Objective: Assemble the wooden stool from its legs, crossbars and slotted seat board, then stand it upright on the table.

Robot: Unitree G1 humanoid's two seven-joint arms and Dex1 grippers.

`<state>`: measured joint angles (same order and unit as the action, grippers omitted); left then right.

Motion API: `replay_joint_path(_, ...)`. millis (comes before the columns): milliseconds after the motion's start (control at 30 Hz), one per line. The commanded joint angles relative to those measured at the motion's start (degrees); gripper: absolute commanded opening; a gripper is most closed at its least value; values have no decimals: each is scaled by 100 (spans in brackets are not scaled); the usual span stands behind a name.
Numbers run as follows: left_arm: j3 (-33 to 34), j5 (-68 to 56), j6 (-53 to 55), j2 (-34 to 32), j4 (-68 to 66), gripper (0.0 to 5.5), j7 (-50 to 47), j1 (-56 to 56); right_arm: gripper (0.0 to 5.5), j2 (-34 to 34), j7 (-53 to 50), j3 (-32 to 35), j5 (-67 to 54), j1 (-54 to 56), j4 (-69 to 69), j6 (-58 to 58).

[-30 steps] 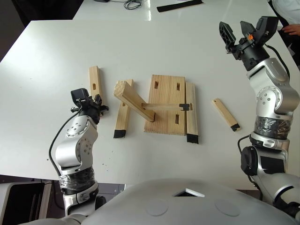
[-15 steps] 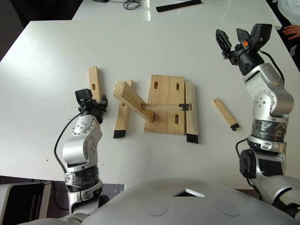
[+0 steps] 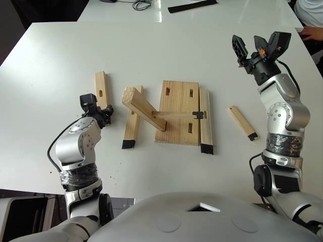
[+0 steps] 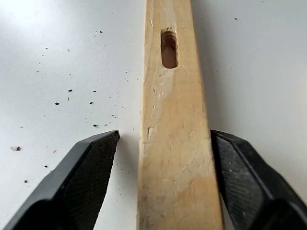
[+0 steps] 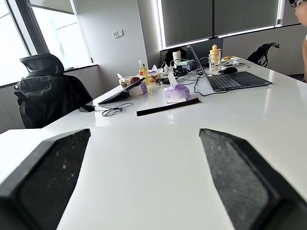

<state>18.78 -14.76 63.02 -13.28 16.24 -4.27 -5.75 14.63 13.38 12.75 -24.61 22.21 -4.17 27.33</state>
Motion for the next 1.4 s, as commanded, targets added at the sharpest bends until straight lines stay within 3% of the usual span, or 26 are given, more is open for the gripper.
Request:
replay_joint_path(33, 58, -39, 606, 45, 28, 336, 29, -39, 418, -72, -109, 44, 13, -117, -151, -26)
replay_joint_path(133, 136, -143, 1044, 130, 166, 336, 112, -142, 418, -134, -171, 48, 11, -178, -225, -39)
replay_joint_path(267, 284, -197, 1614, 246, 339, 274, 174, -277, 418, -225, -257, 57, 21, -241, -295, -84)
replay_joint_path(433, 119, -10, 1403, -33, 141, 201, 268, -296, 418, -312, -340, 54, 55, -357, -342, -162)
replay_joint_path(767, -96, 60, 586, -120, 139, 201, 386, -402, 418, -319, -429, 73, 122, -179, -177, -288)
replay_joint_path(967, 488, -325, -318, -212, -293, 201, 582, -1920, 418, -164, -131, -111, 306, 431, 409, -526)
replay_joint_path(1167, 802, -1590, -869, -107, -91, 201, 1383, -3245, 418, -166, 271, 539, -1097, 1988, 1094, 425)
replay_joint_path(1300, 754, -2870, -823, -12, 503, 201, 2008, -3651, 418, 173, 1339, -78, -1422, 2711, 978, 1098)
replay_joint_path(1400, 589, -3571, -792, -306, 725, 201, 2803, -3448, 418, 341, 2149, -396, -1872, 3153, 665, 1636)
